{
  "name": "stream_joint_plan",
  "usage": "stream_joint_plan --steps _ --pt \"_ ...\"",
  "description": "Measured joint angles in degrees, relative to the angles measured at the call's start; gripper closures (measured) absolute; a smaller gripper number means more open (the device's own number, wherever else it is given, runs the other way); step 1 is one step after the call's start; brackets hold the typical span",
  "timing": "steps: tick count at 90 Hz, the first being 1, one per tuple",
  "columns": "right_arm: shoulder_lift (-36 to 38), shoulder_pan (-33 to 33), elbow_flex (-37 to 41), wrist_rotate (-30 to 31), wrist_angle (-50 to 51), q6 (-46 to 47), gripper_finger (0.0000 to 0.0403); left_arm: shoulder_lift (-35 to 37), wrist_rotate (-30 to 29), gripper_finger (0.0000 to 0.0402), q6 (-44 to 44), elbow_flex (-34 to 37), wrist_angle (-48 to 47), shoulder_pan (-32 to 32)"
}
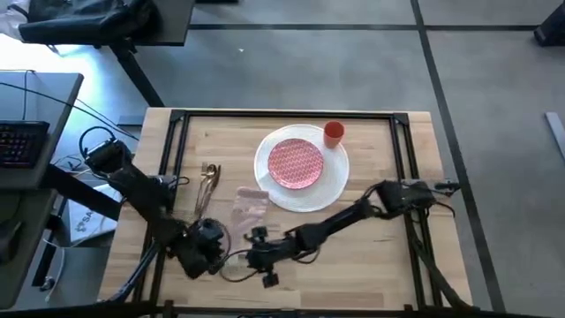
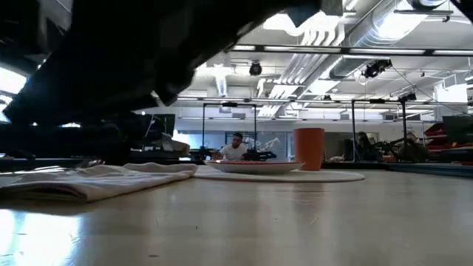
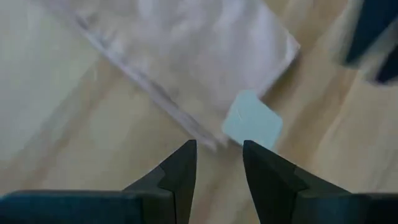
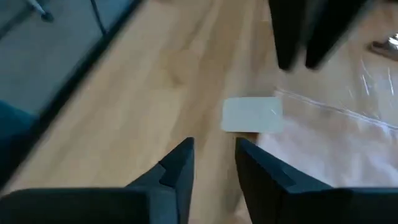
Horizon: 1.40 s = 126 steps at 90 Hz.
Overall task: Set table place
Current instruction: Fold the napkin
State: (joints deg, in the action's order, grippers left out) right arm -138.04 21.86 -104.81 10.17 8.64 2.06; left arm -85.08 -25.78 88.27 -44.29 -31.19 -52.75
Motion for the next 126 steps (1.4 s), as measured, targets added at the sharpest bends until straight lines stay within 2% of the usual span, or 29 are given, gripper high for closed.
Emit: stream_joint_plan --steps 8,21,29,37,47,51,61,89,99,113,126 --pt "-3.89 -0.89 -6.52 3.61 8.67 -1.08 0.0273 0.0 -3.86 0.0287 5.67 0.02 -0.41 -3.28" --pt "-7.65 -1.7 -12.9 -0.61 13.17 -3.47 0.027 0.0 -12.62 0.0287 13.15 0.0 -0.3 -7.21" --pt "-8.54 -1.67 -13.84 -0.58 13.12 -3.29 0.0282 -0.16 -17.84 0.0287 15.02 0.0 0.8 -8.38" --pt "-8.54 -1.65 -13.69 -0.15 13.37 -2.09 0.0312 -0.96 -20.59 0.0287 14.8 -0.01 3.13 -8.58" --pt "-8.06 -1.65 -13.61 -0.18 14.81 -2.12 0.0378 -2.63 -21.4 0.0287 12.81 -0.01 6.64 -8.32" --pt "-7.49 -1.68 -13.52 -0.18 15.94 -2.41 0.0392 -3.34 -21.41 0.0287 11.6 -0.01 7.73 -8.03" --pt "-4.65 -1.68 -13.36 -0.17 20.42 -1.76 0.0399 -4.82 -22.13 0.0287 8.57 -0.01 10.35 -7.93" --pt "5.33 3.09 -13.38 5.67 35.44 -0.9 0.0403 -5.05 -31.88 0.0287 2.71 -0.07 12.02 -7.52" --pt "5.85 4.23 -13.49 5.24 32.01 -1.26 0.0403 -5.05 -31.73 0.0287 -0.34 -0.07 12.02 -6.79" --pt "1.42 3.57 -13.36 -0.08 21.86 -4.17 0.0399 -5.03 -28.8 0.0287 -2.9 -0.07 11.9 -6.49" --pt "-1.66 1.33 -13.45 -3.64 15.85 -4.84 0.0359 -5.03 -26.51 0.0287 -1.78 -0.07 12.71 -6.66"
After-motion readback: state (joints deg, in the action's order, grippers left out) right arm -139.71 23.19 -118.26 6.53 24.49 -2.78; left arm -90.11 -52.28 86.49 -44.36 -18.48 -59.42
